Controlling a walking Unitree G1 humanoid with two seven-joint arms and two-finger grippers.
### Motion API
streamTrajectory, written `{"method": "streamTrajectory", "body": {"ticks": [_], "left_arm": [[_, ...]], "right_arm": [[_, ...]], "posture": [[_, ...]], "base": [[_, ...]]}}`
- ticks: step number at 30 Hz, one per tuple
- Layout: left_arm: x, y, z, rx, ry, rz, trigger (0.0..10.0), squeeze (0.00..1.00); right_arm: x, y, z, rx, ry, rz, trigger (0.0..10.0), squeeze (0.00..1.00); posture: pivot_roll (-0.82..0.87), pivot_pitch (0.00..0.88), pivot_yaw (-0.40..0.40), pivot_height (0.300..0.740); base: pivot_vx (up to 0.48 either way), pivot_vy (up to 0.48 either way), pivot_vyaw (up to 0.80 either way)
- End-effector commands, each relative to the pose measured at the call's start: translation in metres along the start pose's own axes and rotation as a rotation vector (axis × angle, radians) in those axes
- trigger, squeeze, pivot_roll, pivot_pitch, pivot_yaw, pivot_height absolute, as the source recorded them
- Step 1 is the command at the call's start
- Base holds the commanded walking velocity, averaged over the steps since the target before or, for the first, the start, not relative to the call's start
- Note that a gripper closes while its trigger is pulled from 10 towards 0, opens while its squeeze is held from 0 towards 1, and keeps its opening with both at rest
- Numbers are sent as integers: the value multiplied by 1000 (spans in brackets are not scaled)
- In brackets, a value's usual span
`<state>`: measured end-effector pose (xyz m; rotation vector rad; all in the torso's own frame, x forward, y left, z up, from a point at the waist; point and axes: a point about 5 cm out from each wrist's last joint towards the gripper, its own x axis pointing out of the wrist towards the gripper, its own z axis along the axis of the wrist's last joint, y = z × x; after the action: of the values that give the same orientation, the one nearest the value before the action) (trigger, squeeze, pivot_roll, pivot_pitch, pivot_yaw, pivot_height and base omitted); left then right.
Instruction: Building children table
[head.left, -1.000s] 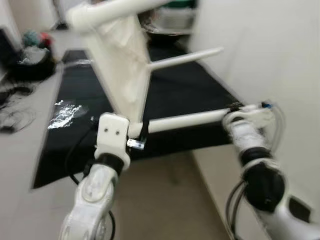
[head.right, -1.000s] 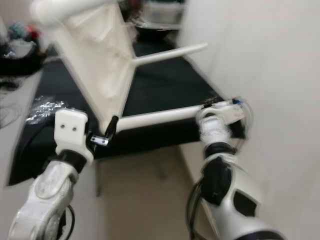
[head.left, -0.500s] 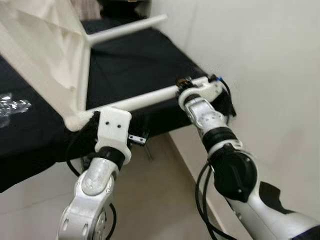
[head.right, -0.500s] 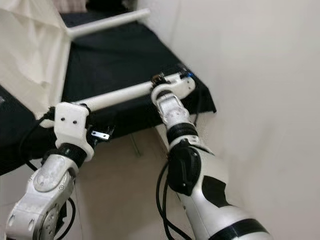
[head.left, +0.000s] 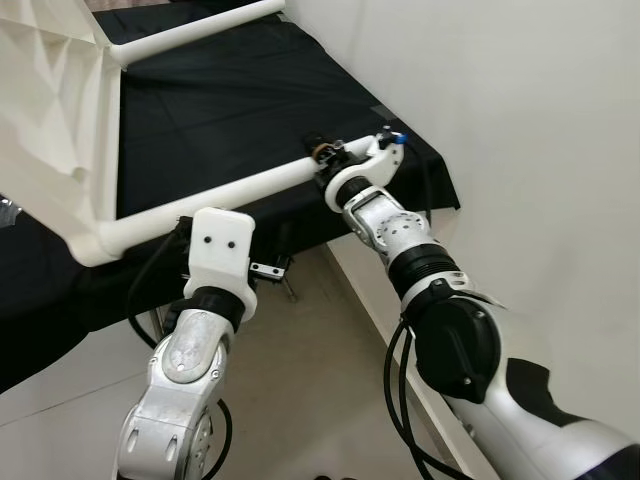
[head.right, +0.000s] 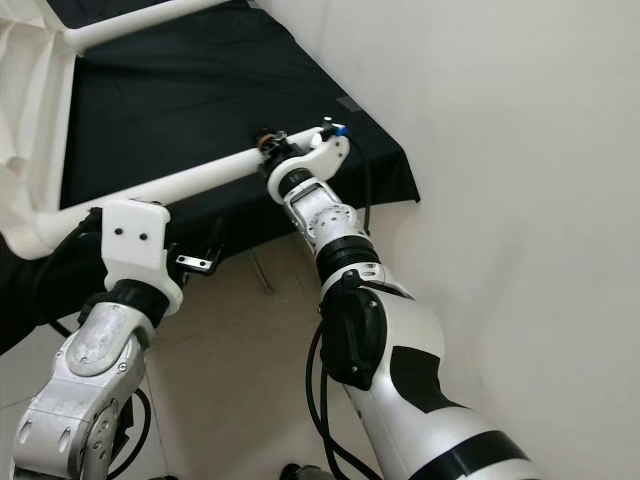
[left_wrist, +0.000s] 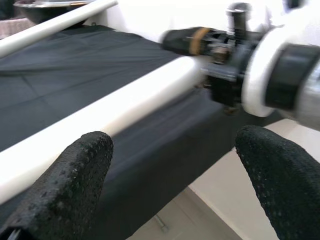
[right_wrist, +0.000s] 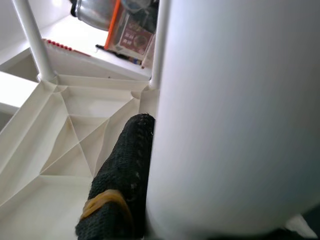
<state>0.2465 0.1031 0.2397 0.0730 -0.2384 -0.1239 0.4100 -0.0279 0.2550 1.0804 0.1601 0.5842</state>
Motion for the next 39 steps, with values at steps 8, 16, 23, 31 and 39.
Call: {"method": "streamTrajectory", "body": {"ticks": [8, 16, 23, 31, 39], "left_arm": [[-2, -4, -1, -2, 13, -1, 10000, 0], [-3, -4, 1, -7, 9, 8, 10000, 0], [-5, -5, 0, -10, 18, 11, 10000, 0], [-8, -7, -2, -15, 31, 5, 10000, 0], [-9, -8, -2, -16, 34, 7, 10000, 0]], "right_arm": [[3, -2, -42, -104, 192, -77, 10000, 0], [2, -9, -44, -110, 193, -141, 10000, 0], [4, 1, -48, -88, 208, -51, 10000, 0], [5, 0, -54, -88, 204, -82, 10000, 78], [5, 0, -57, -128, 209, -110, 10000, 169]], "posture": [[160, 226, -196, 740], [159, 240, -208, 740], [154, 256, -206, 740], [161, 269, -207, 740], [161, 269, -210, 740]], "base": [[0, 0, 0], [0, 0, 0], [0, 0, 0], [0, 0, 0], [0, 0, 0]]}}
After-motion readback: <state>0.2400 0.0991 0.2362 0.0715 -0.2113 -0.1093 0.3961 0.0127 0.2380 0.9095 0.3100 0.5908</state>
